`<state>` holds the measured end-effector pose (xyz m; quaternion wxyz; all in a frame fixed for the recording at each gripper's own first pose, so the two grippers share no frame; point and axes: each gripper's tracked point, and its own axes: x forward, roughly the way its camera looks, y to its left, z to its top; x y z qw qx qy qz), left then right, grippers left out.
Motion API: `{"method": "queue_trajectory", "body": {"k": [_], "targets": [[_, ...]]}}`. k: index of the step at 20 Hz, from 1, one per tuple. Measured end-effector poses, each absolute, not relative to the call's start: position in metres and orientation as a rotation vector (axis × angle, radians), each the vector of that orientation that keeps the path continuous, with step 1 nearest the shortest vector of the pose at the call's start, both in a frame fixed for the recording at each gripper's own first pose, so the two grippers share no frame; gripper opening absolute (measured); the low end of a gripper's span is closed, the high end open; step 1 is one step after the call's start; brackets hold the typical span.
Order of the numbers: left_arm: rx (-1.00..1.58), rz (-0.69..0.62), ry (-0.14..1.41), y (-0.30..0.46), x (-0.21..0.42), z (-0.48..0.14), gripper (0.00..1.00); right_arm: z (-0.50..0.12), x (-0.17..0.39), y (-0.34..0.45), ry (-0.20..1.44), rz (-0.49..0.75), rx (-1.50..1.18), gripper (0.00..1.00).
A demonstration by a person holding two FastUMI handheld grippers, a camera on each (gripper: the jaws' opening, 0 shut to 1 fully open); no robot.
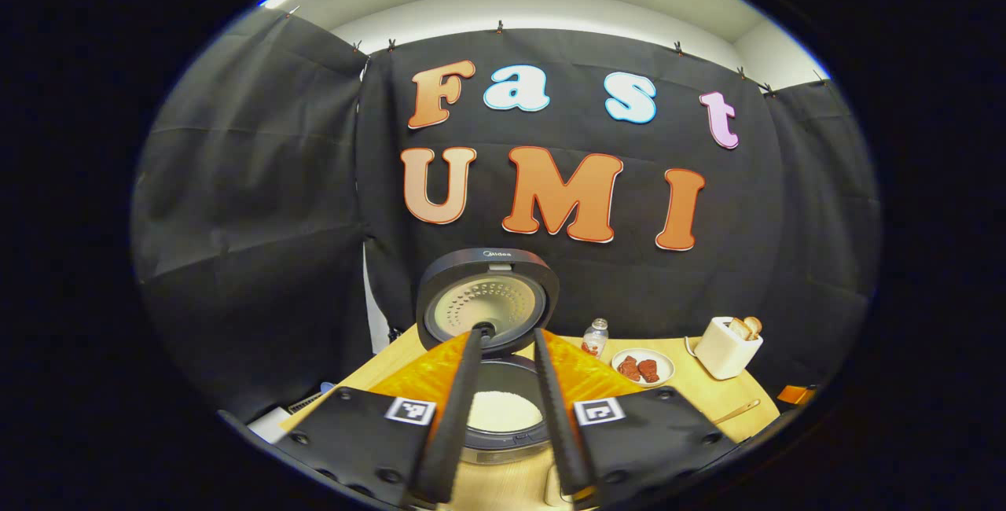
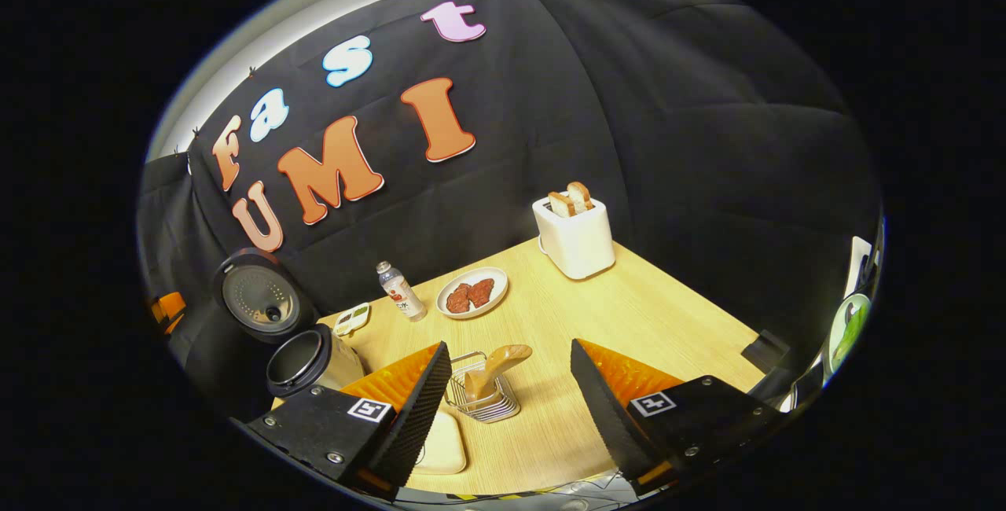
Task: Close the left gripper, press the button to open the rice cooker; take a wooden spoon from the chopstick holder with the right hand, scoop a spoonful of rice and pour it into the rice cooker, then put the wooden spoon back into the chopstick holder.
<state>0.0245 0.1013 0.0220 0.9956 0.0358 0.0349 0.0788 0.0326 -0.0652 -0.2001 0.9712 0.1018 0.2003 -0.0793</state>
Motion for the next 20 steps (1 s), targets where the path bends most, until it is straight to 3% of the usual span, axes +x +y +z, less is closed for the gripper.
{"method": "queue_trajectory", "body": {"k": [3,4,7,10,12,14,16,20], "targets": [[0.066,0.186,0.059,0.114,0.018,0.024,0.8,-0.228,0.048,-0.066,0.441,-0.161,0.153,0.94],[0.067,0.19,0.054,0.117,0.015,0.025,0.81,-0.234,0.051,-0.067,0.452,-0.161,0.142,0.95],[0.099,0.248,0.066,0.138,0.006,0.022,1.0,-0.248,0.063,-0.064,0.471,-0.154,0.166,0.95],[0.106,0.279,0.09,0.149,-0.001,0.02,1.0,-0.264,0.078,-0.058,0.484,-0.145,0.166,0.94],[0.126,0.32,0.107,0.162,-0.005,0.017,1.0,-0.271,0.083,-0.052,0.507,-0.13,0.194,0.85],[0.142,0.333,0.115,0.166,-0.007,0.016,1.0,-0.271,0.093,-0.052,0.493,-0.146,0.221,0.74],[0.152,0.339,0.113,0.17,-0.008,0.018,1.0,-0.269,0.1,-0.048,0.494,-0.14,0.254,0.53],[0.14,0.334,0.116,0.172,-0.006,0.014,1.0,-0.264,0.109,-0.024,0.507,-0.069,0.312,0.35]]}}
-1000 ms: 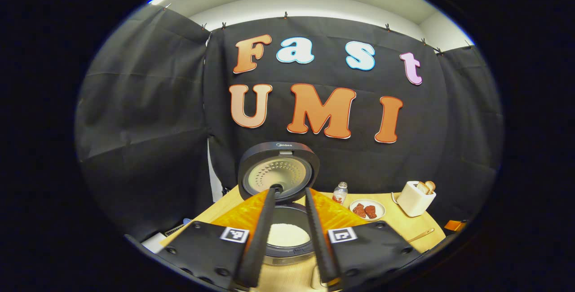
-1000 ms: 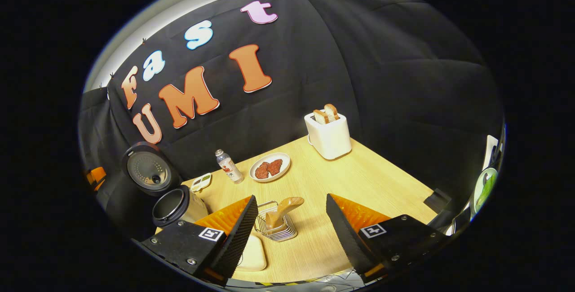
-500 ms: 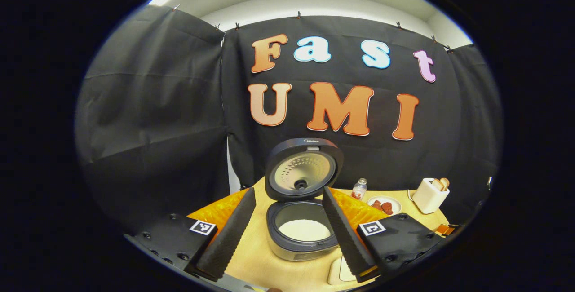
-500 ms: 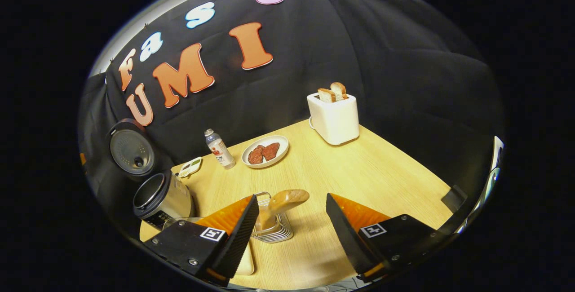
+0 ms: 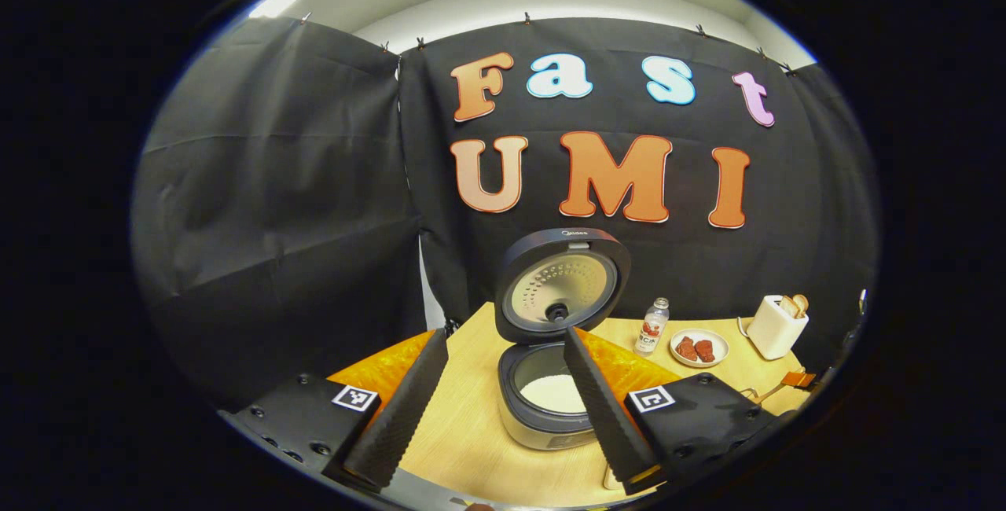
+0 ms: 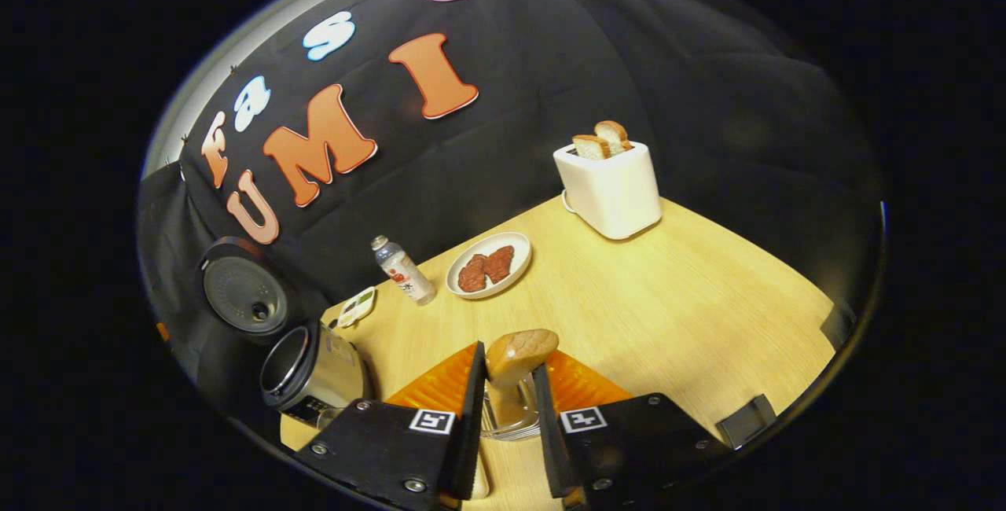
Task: Close the left gripper, press the button to open the rice cooker; take a wooden spoon from the chopstick holder with the right hand, scoop a spoonful of rice and pour it into the rice cooker, then put the wooden spoon back into the chopstick holder.
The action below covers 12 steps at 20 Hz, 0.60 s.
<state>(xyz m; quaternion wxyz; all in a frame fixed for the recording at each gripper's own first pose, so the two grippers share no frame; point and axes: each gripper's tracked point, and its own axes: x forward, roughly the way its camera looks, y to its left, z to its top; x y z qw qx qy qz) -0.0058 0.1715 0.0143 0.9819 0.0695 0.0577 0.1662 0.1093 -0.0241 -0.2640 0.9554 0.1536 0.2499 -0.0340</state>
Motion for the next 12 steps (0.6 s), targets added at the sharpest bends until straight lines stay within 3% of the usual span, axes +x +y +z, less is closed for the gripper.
{"method": "queue_trajectory", "body": {"k": [6,12], "targets": [[0.127,0.333,0.103,0.176,-0.004,0.019,1.0,-0.257,0.117,-0.008,0.504,-0.049,0.262,0.11],[0.112,0.335,0.066,0.18,-0.007,0.033,1.0,-0.204,0.11,0.008,0.42,-0.011,0.159,0.1]]}}
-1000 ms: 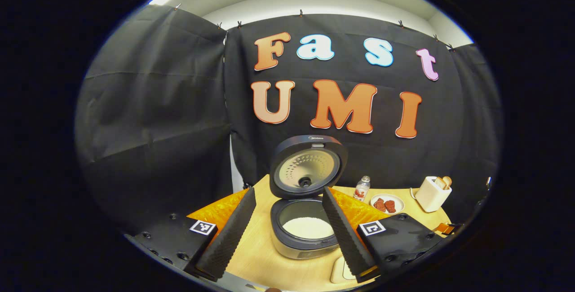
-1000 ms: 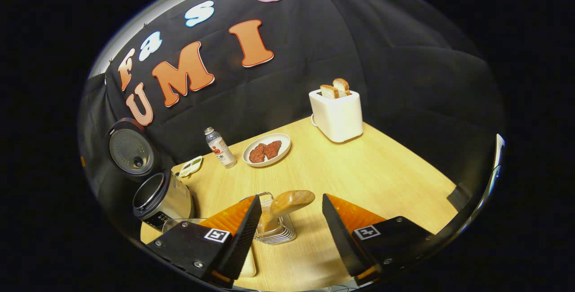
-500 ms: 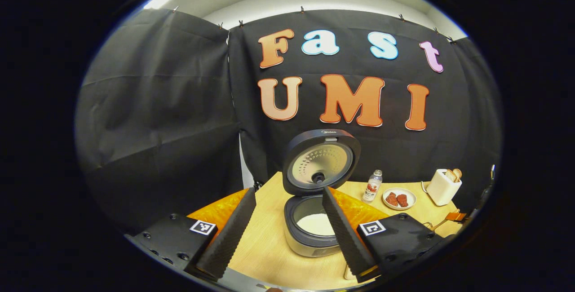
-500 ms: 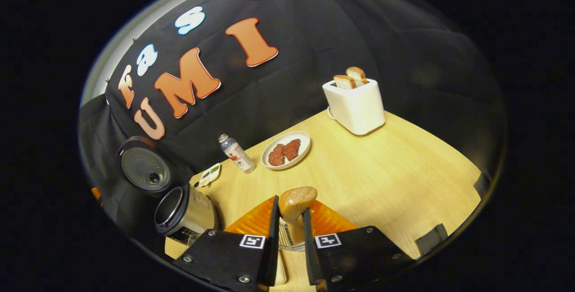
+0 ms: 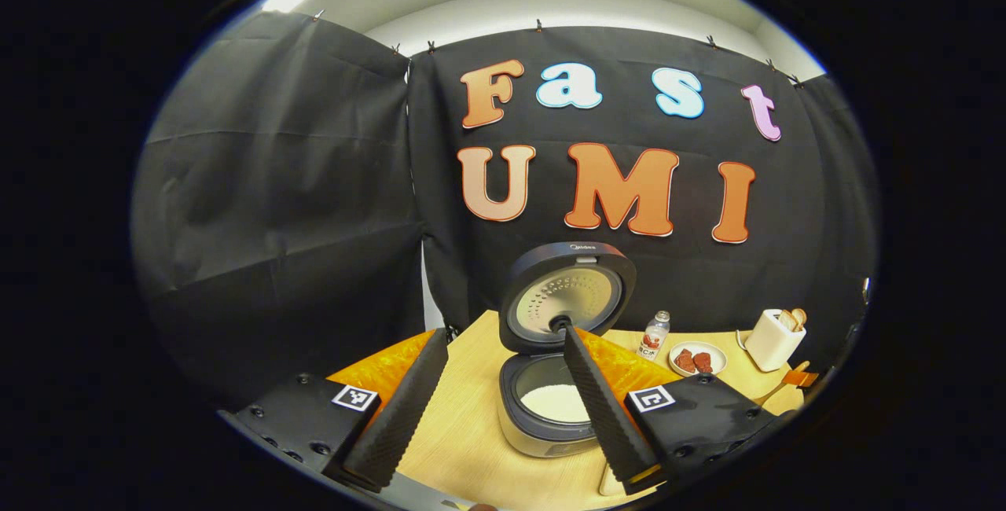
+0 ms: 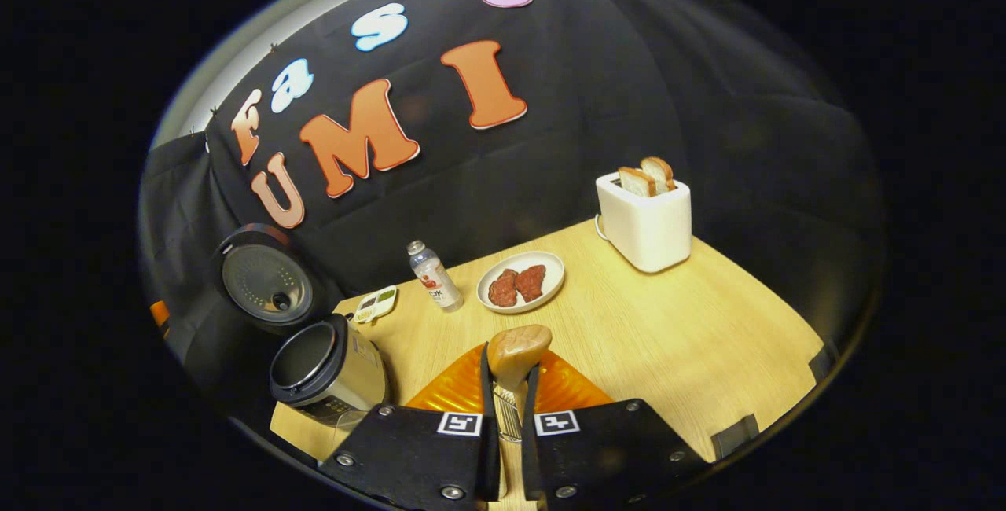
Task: Close the left gripper, press the button to open the rice cooker; take a wooden spoon from the chopstick holder with the right hand, scoop a spoonful of rice and pour it into the rice cooker, then put the wooden spoon back into the chopstick holder.
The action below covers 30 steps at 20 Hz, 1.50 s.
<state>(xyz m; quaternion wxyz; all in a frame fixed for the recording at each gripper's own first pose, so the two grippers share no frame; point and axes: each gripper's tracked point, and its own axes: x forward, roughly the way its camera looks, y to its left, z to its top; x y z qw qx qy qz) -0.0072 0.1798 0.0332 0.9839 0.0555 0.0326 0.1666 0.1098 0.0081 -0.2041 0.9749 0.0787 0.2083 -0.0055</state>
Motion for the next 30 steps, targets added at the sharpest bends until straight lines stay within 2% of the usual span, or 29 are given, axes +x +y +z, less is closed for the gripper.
{"method": "queue_trajectory", "body": {"k": [7,13,21,25,30], "targets": [[0.092,0.344,0.057,0.188,-0.015,0.031,1.0,-0.16,0.07,0.062,0.377,0.103,0.075,0.1],[0.096,0.351,0.058,0.193,-0.021,0.03,1.0,-0.176,0.041,0.116,0.403,0.214,0.029,0.1],[0.138,0.348,0.056,0.195,-0.027,0.028,1.0,-0.263,0.026,0.125,0.514,0.125,-0.121,0.1],[0.178,0.379,0.051,0.203,-0.029,0.033,1.0,-0.28,0.019,0.127,0.53,0.078,-0.098,0.1],[0.173,0.386,0.057,0.208,-0.032,0.029,1.0,-0.294,0.012,0.148,0.572,0.122,0.072,0.1]]}}
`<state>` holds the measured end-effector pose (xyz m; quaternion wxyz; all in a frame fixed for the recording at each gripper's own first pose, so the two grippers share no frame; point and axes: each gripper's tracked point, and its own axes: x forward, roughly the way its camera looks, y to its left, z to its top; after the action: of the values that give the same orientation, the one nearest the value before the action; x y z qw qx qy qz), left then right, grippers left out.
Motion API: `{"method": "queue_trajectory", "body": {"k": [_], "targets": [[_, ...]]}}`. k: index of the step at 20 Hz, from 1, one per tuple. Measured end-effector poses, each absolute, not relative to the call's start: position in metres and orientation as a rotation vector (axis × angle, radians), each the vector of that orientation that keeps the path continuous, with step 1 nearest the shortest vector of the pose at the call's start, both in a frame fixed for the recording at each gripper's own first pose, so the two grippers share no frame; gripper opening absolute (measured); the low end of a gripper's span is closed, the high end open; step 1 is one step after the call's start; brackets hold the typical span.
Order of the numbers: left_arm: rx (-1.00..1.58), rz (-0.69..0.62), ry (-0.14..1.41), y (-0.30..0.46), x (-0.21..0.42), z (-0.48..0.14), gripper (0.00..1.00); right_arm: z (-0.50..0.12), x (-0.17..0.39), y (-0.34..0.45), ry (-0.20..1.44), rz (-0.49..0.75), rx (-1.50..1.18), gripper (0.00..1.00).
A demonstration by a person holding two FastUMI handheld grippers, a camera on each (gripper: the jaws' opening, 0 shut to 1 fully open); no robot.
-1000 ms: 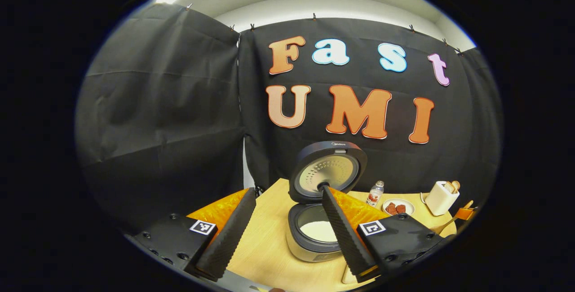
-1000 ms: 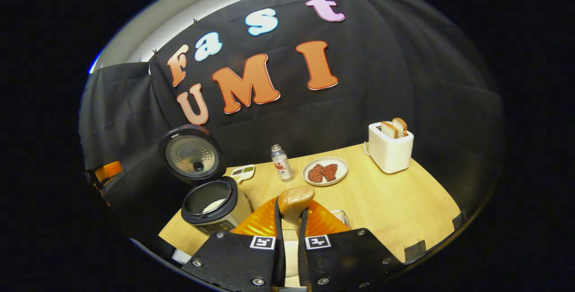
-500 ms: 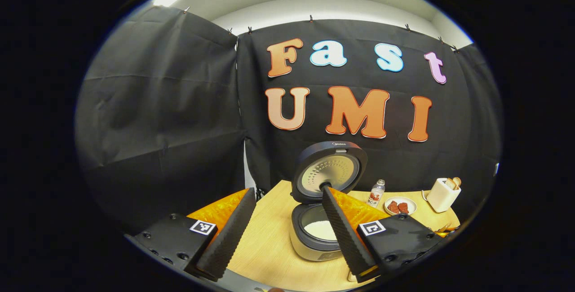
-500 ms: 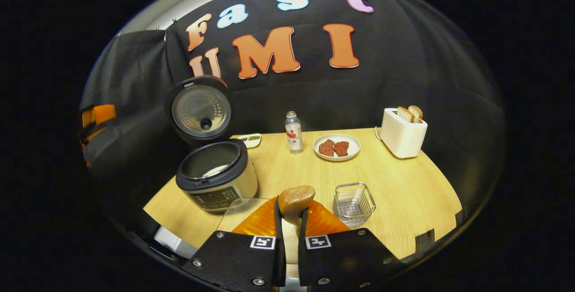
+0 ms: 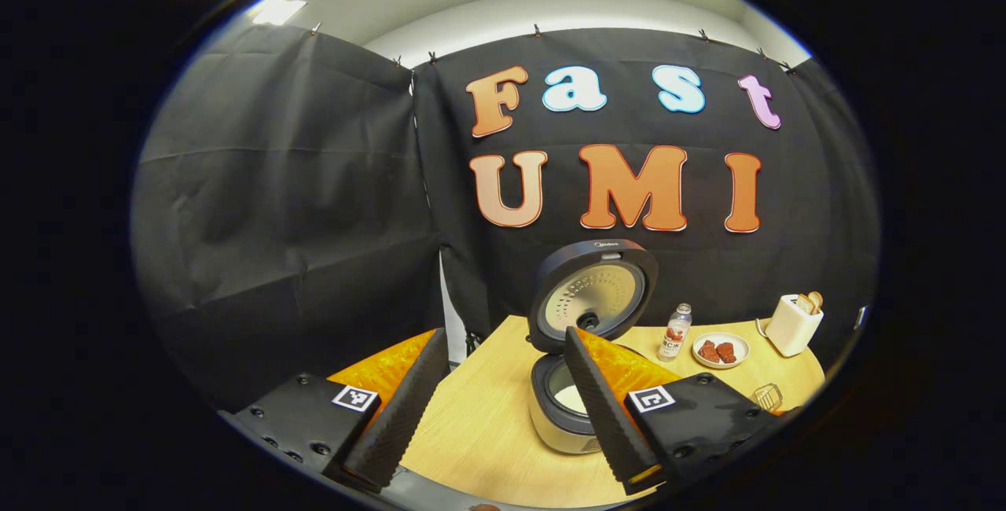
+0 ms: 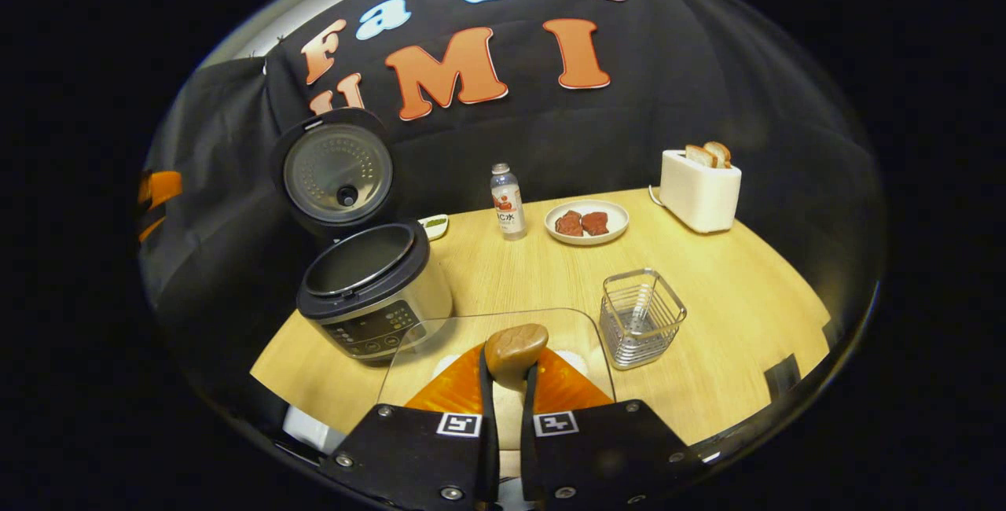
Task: Close the left gripper, press the button to open the rice cooker; take a wooden spoon from the chopstick holder with the right hand, scoop a spoonful of rice and pour it into the rice cooker, then put the wooden spoon back into the chopstick holder.
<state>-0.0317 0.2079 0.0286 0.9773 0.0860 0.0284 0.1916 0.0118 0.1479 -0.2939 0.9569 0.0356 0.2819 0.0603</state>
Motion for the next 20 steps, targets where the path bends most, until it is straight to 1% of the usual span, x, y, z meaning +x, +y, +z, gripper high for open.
{"method": "queue_trajectory", "body": {"k": [3,5,12,16,18,20], "targets": [[0.16,0.398,0.075,0.215,-0.031,0.02,1.0,-0.301,0.008,0.175,0.612,0.185,0.265,0.1],[0.159,0.402,0.081,0.218,-0.034,0.017,1.0,-0.304,0.01,0.182,0.624,0.2,0.318,0.1],[0.148,0.408,0.089,0.222,-0.032,0.013,1.0,-0.31,0.027,0.17,0.679,0.118,0.506,0.1],[0.15,0.403,0.086,0.221,-0.031,0.016,1.0,-0.305,0.026,0.177,0.712,0.126,0.654,0.11],[0.152,0.397,0.088,0.218,-0.029,0.015,1.0,-0.307,0.03,0.179,0.712,0.127,0.656,0.1],[0.159,0.397,0.093,0.218,-0.028,0.014,1.0,-0.307,0.029,0.169,0.723,0.103,0.701,0.1]]}}
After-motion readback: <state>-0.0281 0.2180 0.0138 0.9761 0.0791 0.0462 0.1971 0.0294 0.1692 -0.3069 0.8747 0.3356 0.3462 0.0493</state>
